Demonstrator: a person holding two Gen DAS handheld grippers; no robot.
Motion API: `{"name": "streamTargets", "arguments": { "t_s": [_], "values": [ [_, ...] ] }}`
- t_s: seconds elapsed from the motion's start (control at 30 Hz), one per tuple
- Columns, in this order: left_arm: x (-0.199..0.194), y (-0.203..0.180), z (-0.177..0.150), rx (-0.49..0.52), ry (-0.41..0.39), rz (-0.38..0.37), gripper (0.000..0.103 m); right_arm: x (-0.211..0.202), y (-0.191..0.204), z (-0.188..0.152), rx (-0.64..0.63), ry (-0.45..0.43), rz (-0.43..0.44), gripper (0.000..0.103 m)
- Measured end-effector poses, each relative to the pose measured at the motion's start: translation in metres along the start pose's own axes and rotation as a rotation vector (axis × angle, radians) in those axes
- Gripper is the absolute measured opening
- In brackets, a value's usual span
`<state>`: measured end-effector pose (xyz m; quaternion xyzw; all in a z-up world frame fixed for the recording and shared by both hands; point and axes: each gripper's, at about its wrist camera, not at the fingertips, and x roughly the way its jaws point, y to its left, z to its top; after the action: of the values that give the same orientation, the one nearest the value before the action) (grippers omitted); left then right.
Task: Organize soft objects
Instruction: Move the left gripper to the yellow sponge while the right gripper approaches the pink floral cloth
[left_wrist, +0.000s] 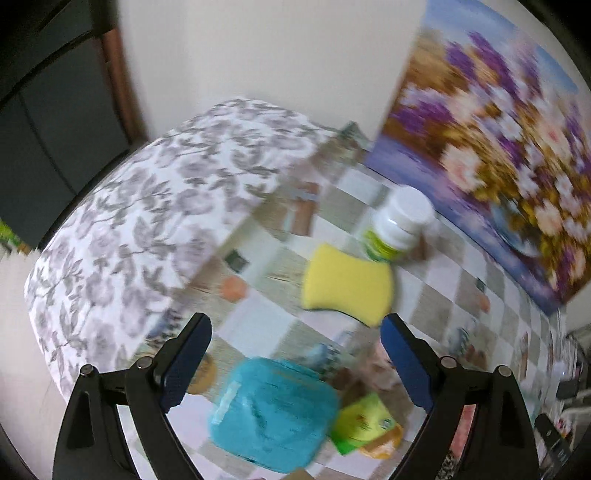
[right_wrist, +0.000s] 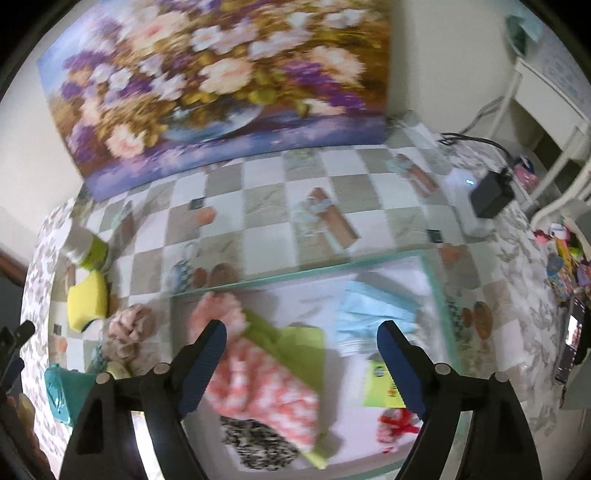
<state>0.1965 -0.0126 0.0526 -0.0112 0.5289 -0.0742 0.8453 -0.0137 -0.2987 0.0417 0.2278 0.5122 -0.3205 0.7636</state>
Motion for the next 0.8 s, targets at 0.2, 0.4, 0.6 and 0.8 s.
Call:
{"name": "streamTargets", "arguments": {
  "t_s": [0.2,0.4,0.6,0.8],
  "values": [
    [0.001,0.035,0.015,-0.058,-0.007,0.013,0.103,0.005,0.050,-0.007,-0.070,0.006,0.056,0.092],
    [0.008,0.061,0.021,-0.101,0.012,0.004,0.103,0.009,0.099,-0.017,-0.149,0.014,0.108,0.092],
    [0.018,0.065,0.022,-0.063,0.046,-0.003,0.103,0.024,0.142,-0.027,-0.223,0.039,0.176,0.092],
    [0.039,0.052,0.026,0.058,0.111,-0.034,0.103,0.042,0.161,-0.030,-0.243,0.064,0.209,0.092]
  ]
}}
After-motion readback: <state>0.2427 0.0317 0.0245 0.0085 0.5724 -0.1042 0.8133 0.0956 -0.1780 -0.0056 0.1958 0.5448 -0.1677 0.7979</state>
